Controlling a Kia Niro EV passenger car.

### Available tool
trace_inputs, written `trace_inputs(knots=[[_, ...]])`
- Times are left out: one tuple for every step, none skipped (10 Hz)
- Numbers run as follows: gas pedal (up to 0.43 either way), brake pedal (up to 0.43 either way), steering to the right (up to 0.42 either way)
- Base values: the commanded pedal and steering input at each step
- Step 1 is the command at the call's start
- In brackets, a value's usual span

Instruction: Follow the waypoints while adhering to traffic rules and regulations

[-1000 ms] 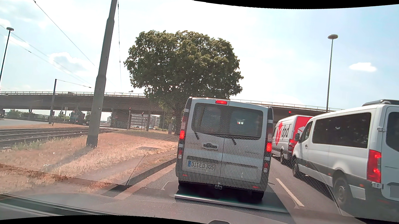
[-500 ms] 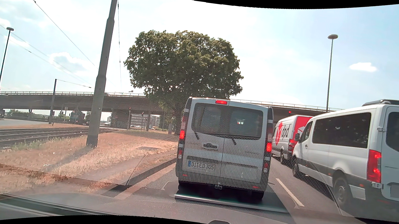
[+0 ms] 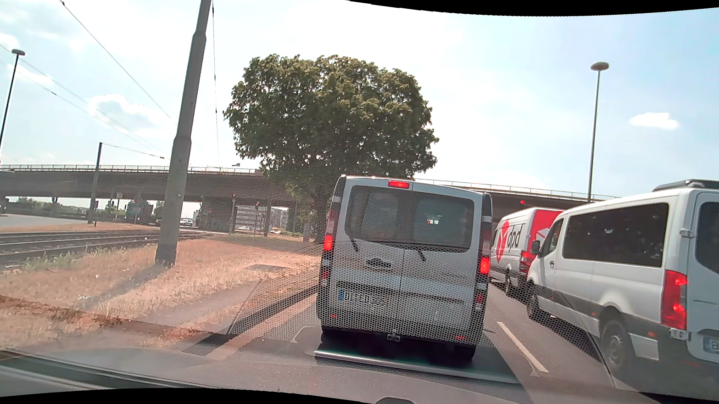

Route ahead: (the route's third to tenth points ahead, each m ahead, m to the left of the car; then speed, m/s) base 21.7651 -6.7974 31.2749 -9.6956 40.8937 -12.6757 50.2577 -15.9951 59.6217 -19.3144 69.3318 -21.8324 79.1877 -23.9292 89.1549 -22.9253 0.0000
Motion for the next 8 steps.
trace_inputs(knots=[[0.000, 0.299, 0.014], [0.000, 0.293, 0.014], [0.000, 0.299, 0.014], [0.000, 0.293, 0.014], [0.000, 0.299, 0.014], [0.000, 0.293, 0.014], [0.000, 0.293, 0.014], [0.000, 0.299, 0.014]])
